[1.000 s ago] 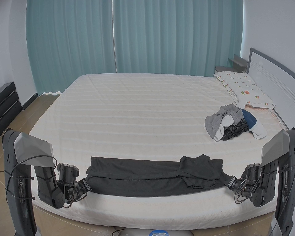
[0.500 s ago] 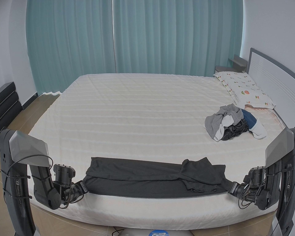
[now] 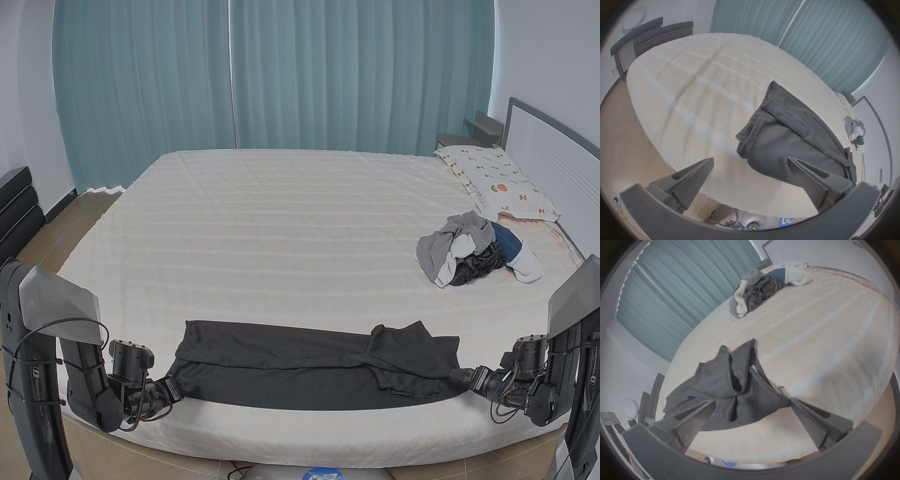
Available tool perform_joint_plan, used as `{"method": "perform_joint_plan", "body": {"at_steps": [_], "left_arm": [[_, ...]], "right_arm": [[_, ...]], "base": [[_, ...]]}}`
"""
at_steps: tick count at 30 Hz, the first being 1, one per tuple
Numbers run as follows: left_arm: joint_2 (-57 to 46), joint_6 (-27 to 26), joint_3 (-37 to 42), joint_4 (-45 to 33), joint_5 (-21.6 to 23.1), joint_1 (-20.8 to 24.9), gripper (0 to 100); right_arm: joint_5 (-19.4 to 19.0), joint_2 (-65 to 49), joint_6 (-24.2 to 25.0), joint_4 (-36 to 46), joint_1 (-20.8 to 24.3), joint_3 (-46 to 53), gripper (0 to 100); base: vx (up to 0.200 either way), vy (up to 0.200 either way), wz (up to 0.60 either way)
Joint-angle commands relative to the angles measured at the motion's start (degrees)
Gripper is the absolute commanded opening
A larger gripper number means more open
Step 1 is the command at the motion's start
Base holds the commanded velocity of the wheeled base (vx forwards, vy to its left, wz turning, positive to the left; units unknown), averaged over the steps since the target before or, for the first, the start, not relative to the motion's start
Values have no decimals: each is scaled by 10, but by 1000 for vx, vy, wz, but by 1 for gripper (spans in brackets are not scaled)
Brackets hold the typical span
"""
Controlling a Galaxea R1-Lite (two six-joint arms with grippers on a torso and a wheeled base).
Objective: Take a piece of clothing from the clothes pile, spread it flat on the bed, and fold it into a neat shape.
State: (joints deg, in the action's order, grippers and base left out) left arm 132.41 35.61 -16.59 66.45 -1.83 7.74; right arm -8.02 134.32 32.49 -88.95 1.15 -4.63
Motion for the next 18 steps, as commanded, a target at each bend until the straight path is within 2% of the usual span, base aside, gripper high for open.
{"method": "perform_joint_plan", "body": {"at_steps": [1, 5, 7, 10, 11, 18], "left_arm": [[-31, 5, -4, 2, 14, -21, 100], [-61, 40, -7, 2, 54, -37, 100], [-73, 78, -14, 2, 71, -37, 100], [-74, 90, -19, 1, 73, -37, 100], [-74, 108, -24, 2, 75, -37, 100], [-68, 134, -36, 2, 78, -37, 100]], "right_arm": [[-11, -85, 4, -4, -6, 12, 100], [-12, -114, 57, -5, 33, 16, 100], [-14, -117, 95, -4, 55, 16, 100], [-14, -112, 108, -4, 69, 16, 100], [-14, -71, 134, -5, 96, 11, 100], [-15, 17, 128, -6, 99, -31, 100]], "base": [[0, 0, 0], [0, 0, 0], [0, 0, 0], [0, 0, 0], [0, 0, 0], [0, 0, 0]]}}
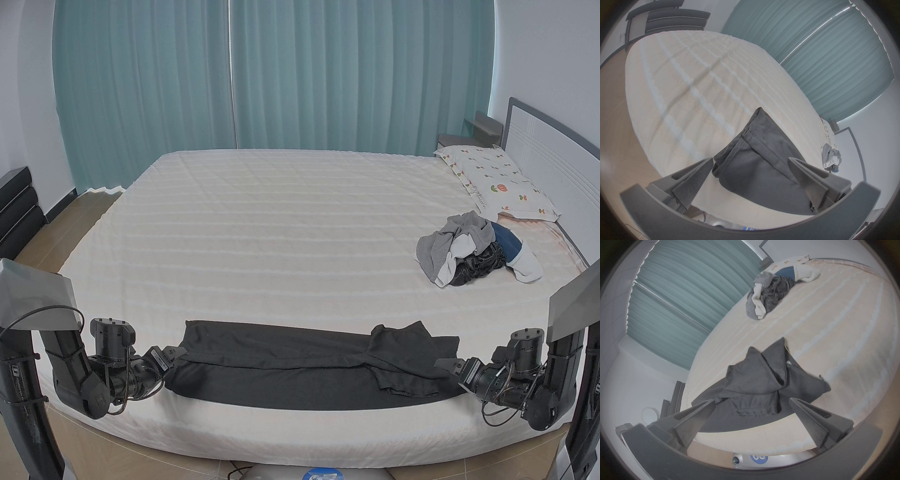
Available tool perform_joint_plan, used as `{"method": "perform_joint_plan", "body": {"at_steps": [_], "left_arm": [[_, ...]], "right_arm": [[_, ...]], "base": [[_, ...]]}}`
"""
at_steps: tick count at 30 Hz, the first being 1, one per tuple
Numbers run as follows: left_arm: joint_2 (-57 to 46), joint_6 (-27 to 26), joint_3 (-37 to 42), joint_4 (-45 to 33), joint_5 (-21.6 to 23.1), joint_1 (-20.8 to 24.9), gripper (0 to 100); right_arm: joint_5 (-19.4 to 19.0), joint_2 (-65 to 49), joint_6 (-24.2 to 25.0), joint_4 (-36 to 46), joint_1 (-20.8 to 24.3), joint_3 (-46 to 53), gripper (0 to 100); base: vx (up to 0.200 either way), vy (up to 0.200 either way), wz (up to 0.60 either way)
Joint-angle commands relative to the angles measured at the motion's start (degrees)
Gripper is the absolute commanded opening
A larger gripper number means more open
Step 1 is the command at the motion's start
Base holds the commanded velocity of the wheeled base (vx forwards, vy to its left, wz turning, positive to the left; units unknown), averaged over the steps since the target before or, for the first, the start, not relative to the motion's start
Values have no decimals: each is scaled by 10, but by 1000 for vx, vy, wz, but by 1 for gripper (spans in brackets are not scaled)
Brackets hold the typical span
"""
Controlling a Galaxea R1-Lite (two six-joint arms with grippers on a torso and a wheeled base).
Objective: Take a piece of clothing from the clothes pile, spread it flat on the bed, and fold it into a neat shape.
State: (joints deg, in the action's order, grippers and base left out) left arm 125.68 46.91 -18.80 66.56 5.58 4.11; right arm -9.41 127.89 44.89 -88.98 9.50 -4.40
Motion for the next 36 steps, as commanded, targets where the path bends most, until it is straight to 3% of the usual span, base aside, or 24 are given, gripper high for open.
{"method": "perform_joint_plan", "body": {"at_steps": [1, 6, 18, 19, 36], "left_arm": [[2, 34, -17, 1, 11, -1, 100], [13, 50, -23, 1, 39, 2, 100], [19, 55, -34, 1, 37, 4, 100], [19, 55, -34, 1, 37, 4, 100], [18, 64, -36, 1, 38, 1, 100]], "right_arm": [[-3, 96, -6, -5, 16, -47, 100], [-17, 129, -31, -6, 16, -77, 100], [-18, 144, -57, -5, 17, -101, 100], [-17, 144, -60, -5, 17, -101, 0], [-19, 114, -73, -6, -10, -46, 0]], "base": [[0, 0, 0], [0, 0, 0], [0, 0, 0], [0, 0, 0], [0, 0, 0]]}}
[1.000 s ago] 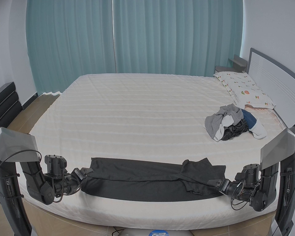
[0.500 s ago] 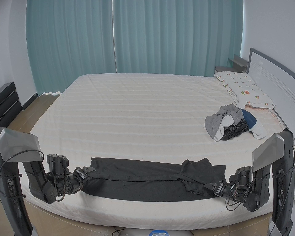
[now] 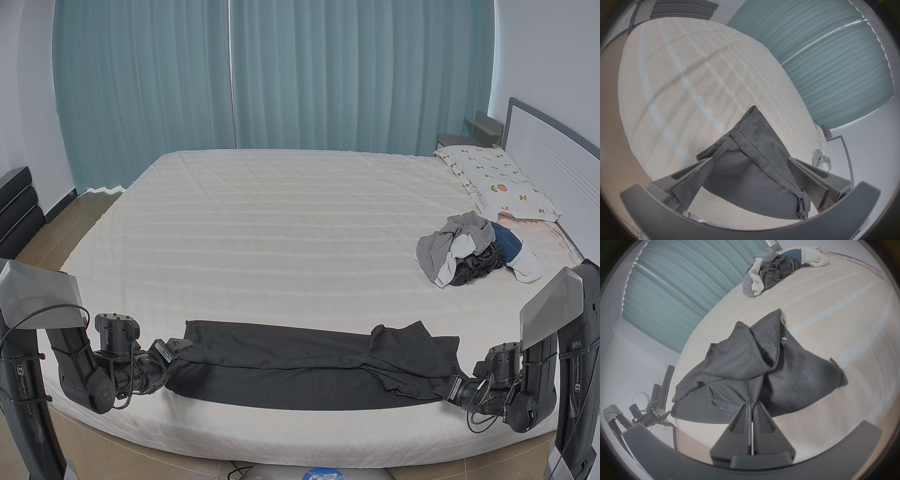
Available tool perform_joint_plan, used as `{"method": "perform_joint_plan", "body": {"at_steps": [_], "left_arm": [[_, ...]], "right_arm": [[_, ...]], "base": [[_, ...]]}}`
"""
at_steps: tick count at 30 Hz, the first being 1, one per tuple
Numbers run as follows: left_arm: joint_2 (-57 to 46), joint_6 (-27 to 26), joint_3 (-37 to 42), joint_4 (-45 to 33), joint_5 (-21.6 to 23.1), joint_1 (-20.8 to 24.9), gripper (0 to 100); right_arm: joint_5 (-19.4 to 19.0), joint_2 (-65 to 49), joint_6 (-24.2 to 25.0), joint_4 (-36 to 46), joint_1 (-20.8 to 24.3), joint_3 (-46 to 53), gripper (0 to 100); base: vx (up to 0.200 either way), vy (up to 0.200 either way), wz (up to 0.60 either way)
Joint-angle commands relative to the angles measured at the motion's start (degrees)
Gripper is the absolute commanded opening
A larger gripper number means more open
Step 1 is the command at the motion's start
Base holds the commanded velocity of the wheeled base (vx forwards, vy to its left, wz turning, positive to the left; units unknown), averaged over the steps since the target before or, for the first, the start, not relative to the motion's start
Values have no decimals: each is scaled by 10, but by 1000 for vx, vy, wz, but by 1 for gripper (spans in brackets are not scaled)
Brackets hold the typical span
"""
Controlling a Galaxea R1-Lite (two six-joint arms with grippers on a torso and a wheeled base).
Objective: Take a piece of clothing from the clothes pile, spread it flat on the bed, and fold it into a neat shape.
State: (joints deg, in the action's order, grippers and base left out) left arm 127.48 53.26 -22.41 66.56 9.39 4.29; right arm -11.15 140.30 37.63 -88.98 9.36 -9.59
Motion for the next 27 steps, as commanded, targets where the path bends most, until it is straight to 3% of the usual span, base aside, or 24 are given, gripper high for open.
{"method": "perform_joint_plan", "body": {"at_steps": [1, 6, 7, 17, 18, 21, 27], "left_arm": [[1, 0, 0, 0, 0, 0, 100], [1, 1, -1, 0, 0, 0, 100], [1, 1, -1, 1, 0, -1, 100], [0, 1, 0, 1, 0, -2, 100], [0, 2, 0, 1, 0, -2, 100], [0, 2, 0, 1, 0, -2, 100], [0, 1, 1, 1, 0, -2, 100]], "right_arm": [[-2, -10, 0, -6, -10, 7, 0], [-8, -9, -9, -6, -12, 15, 0], [-13, -6, -17, -6, -12, 17, 100], [-33, -82, -8, -5, -51, 4, 100], [-52, -81, -5, -2, -54, -33, 100], [-51, -78, -5, 3, -57, -71, 100], [-51, -64, -10, 106, -52, -158, 100]], "base": [[0, 0, 0], [0, 0, 0], [0, 0, 0], [0, 0, 0], [0, 0, 0], [0, 0, 0], [0, 0, 0]]}}
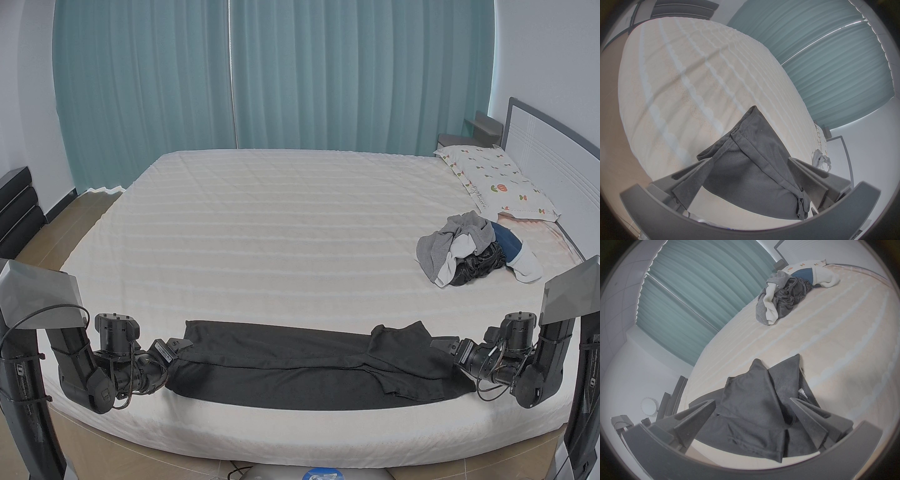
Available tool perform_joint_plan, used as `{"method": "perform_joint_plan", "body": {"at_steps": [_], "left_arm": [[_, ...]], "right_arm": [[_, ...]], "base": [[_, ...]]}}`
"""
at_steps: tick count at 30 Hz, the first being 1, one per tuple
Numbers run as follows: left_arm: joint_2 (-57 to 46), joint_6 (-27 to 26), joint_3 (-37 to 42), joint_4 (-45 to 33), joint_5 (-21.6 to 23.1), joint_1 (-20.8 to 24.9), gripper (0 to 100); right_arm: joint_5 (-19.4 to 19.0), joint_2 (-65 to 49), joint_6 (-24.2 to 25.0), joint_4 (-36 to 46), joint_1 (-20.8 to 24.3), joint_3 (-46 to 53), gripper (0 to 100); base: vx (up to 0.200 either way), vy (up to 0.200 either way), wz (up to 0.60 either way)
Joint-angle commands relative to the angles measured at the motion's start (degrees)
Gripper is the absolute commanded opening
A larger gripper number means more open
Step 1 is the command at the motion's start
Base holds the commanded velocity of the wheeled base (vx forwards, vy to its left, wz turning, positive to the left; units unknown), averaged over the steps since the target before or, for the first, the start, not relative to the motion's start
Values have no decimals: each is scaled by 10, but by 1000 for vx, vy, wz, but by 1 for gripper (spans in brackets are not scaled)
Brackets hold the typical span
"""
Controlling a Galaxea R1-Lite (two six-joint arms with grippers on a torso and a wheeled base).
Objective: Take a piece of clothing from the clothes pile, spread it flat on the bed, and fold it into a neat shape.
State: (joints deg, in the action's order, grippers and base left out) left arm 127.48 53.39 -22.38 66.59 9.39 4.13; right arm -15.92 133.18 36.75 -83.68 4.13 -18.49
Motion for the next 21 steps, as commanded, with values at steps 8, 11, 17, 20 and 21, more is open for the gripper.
{"method": "perform_joint_plan", "body": {"at_steps": [8, 11, 17, 20, 21], "left_arm": [[1, -1, 1, 0, -1, 3, 100], [1, -1, 1, 0, -1, 3, 100], [1, -2, 1, 0, -1, 3, 100], [1, -2, 1, 0, -1, 3, 100], [1, -3, 1, 0, -1, 3, 100]], "right_arm": [[-9, 43, 2, 77, -17, -117, 100], [-10, 58, 1, 84, -9, -135, 100], [-7, 87, -12, 84, 6, -147, 0], [-7, 78, -12, 83, 1, -139, 0], [-7, 74, -12, 81, 0, -133, 0]], "base": [[0, 0, 0], [0, 0, 0], [0, 0, 0], [0, 0, 0], [0, 0, 0]]}}
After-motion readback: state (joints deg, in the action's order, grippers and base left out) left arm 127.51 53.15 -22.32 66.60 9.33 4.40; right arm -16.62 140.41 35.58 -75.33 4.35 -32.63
